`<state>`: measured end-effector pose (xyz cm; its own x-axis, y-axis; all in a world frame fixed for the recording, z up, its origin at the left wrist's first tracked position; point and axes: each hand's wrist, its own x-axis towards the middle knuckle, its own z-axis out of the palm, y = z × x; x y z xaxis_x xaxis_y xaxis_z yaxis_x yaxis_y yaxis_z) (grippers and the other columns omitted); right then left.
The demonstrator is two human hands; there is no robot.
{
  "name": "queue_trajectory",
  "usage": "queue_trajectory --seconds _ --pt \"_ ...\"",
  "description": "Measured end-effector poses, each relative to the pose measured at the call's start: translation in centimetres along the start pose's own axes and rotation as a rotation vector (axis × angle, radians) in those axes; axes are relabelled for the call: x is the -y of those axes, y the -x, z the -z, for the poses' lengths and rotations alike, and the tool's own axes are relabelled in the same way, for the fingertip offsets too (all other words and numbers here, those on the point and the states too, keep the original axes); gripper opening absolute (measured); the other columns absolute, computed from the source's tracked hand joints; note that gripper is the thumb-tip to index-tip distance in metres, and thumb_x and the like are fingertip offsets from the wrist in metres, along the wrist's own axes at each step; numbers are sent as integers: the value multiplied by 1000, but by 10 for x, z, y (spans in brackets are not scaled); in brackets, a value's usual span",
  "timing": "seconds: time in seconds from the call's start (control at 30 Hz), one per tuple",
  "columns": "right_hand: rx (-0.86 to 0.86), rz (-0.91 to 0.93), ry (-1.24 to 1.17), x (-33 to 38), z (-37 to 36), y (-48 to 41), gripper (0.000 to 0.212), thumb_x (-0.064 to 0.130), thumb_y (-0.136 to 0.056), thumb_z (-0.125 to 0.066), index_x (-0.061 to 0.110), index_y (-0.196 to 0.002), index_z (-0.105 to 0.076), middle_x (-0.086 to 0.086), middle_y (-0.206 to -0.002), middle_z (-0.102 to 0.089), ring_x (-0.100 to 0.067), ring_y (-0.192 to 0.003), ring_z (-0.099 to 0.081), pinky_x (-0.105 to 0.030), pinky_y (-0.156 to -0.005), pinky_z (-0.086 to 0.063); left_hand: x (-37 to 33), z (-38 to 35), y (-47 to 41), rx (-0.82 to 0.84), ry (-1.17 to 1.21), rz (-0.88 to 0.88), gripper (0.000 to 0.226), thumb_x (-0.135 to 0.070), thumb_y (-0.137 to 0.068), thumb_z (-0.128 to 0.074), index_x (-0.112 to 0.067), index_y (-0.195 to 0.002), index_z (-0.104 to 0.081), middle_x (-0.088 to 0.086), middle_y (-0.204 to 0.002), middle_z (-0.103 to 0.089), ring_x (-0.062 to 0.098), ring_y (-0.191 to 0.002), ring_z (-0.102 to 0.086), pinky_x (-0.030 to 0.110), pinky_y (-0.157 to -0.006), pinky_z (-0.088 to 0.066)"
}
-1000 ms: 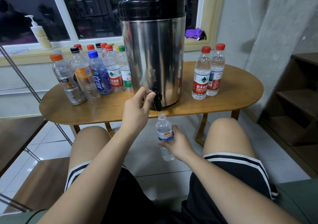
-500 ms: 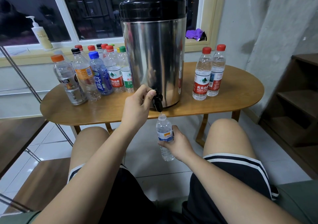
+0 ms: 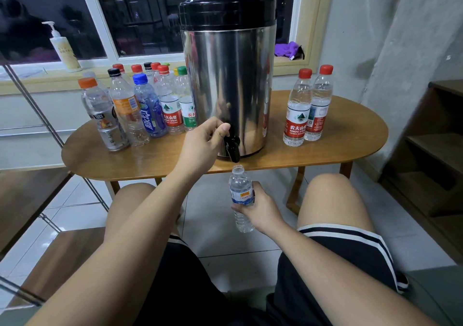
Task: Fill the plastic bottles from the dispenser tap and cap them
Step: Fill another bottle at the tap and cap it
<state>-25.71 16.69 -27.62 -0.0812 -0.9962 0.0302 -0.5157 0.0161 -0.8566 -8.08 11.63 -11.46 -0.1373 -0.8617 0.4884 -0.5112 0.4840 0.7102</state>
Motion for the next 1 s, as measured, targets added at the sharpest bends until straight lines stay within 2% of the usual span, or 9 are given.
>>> queue_trajectory --seconds 0.17,0.23,0.3,0.43,0.53,0.63,0.77,0.9,1.0 --pt "0 1 3 1 0 0 59 41 -84 -93 31 -127 -53 9 -123 -72 -17 -112 -69 -39 -97 -59 6 1 16 -12 129 61 35 -43 -115 -47 -24 -91 -64 -7 -70 -58 8 -68 -52 29 -64 -44" --pt "12 -5 4 2 0 0 60 41 -84 -93 31 -128 -54 9 -124 -72 -16 -113 -68 -39 -97 -59 17 -2 24 -59 270 202 34 -28 -111 -37 -20 -98 -67 -5 -68 -56 12 -63 -49 33 -57 -39" --pt "15 -18 9 3 0 1 60 42 -83 -93 32 -127 -54 10 -122 -72 -15 -111 -69 -39 -96 -59 30 -5 31 -78 352 413 33 -19 -105 -35 -20 -104 -68 -3 -68 -55 10 -58 -45 27 -49 -32" --pt "19 -21 25 2 -2 2 59 45 -80 -94 31 -121 -54 10 -117 -73 -13 -105 -70 -40 -93 -61 53 -8 47 100 252 699 25 -15 -106 -39 -19 -118 -60 6 -94 -60 18 -71 -49 28 -53 -37" --pt "28 -4 33 3 -3 5 59 46 -80 -93 31 -121 -53 10 -118 -73 -12 -105 -71 -40 -93 -61 64 -7 60 211 192 631 16 -15 -110 -55 -22 -125 -57 8 -111 -67 22 -90 -68 32 -70 -54" --pt "42 4 22 5 -4 7 60 46 -79 -93 32 -122 -54 11 -118 -73 -11 -105 -70 -41 -94 -61 67 -3 64 198 210 506 22 -28 -101 -78 -25 -117 -62 1 -111 -76 20 -101 -77 41 -88 -63" --pt "69 -2 26 7 -3 10 62 45 -80 -93 31 -126 -54 12 -120 -72 -11 -106 -68 -40 -95 -60 60 0 63 114 118 339 41 -49 -81 -93 -31 -105 -67 -9 -105 -80 5 -99 -75 31 -84 -61" --pt "97 8 31 6 -4 13 63 49 -78 -94 31 -123 -55 11 -118 -72 -9 -106 -69 -40 -95 -61 49 -5 68 26 124 227 42 -50 -74 -96 -33 -101 -69 -13 -94 -79 5 -89 -73 17 -74 -54" --pt "114 23 29 6 -3 16 63 50 -77 -94 31 -123 -56 10 -115 -73 -9 -104 -69 -38 -93 -60 45 -13 72 13 130 197 43 -47 -71 -98 -34 -101 -71 -15 -91 -78 6 -82 -71 19 -69 -55"
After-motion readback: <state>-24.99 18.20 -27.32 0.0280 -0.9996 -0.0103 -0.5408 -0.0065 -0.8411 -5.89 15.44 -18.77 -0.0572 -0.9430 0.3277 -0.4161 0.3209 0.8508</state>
